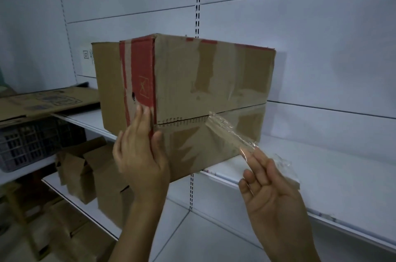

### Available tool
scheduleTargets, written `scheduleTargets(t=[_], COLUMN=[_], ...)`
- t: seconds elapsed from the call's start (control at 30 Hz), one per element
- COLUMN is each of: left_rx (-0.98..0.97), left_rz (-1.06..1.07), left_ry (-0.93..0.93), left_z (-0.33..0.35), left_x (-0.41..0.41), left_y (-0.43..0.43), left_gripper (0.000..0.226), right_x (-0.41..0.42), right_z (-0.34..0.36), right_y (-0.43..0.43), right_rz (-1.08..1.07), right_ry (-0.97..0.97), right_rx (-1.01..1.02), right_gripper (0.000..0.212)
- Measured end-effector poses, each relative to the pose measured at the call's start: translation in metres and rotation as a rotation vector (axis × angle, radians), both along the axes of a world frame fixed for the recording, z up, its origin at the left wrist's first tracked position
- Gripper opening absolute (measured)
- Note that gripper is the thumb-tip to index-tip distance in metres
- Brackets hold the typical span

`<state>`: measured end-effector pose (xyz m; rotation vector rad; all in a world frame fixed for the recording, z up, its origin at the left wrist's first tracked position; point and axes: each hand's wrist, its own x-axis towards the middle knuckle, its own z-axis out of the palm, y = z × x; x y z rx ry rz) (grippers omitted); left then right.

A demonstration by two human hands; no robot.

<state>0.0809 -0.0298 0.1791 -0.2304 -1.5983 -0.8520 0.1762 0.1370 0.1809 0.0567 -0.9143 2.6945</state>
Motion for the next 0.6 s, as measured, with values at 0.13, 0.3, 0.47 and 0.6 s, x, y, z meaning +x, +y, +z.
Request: scheduleTargets(t=[0.13,0.3,0.47,0.6], left_rx=[0.097,-0.009,-0.413,-0.494], left_rz=[-0.065,0.321,0.185,0.222], left_ry=[0.064,0.130,0.098,0.126], left_z=[-0.002,0.006,0.046,0.101], left_x=[-0.015,0.002,0.015,-0.012], left_y=[-0.019,-0.010,0.026,0.019], left_gripper=[0.045,0.034,0.030,0.022], right_x=[0.002,-0.006,-0.014,-0.020], right_z=[-0.003,-0.009,-0.013,-0.004], right_y=[0.003,-0.011,-0.006,0.013], right_rz=[-0.014,-0.290,-0.403,-0.392], right_ry=[0.029,0.166,0.381,0.306], right_rx=[0.012,0.407,1.489,2.146], right_gripper=[0.048,0.061,0.048,0.059])
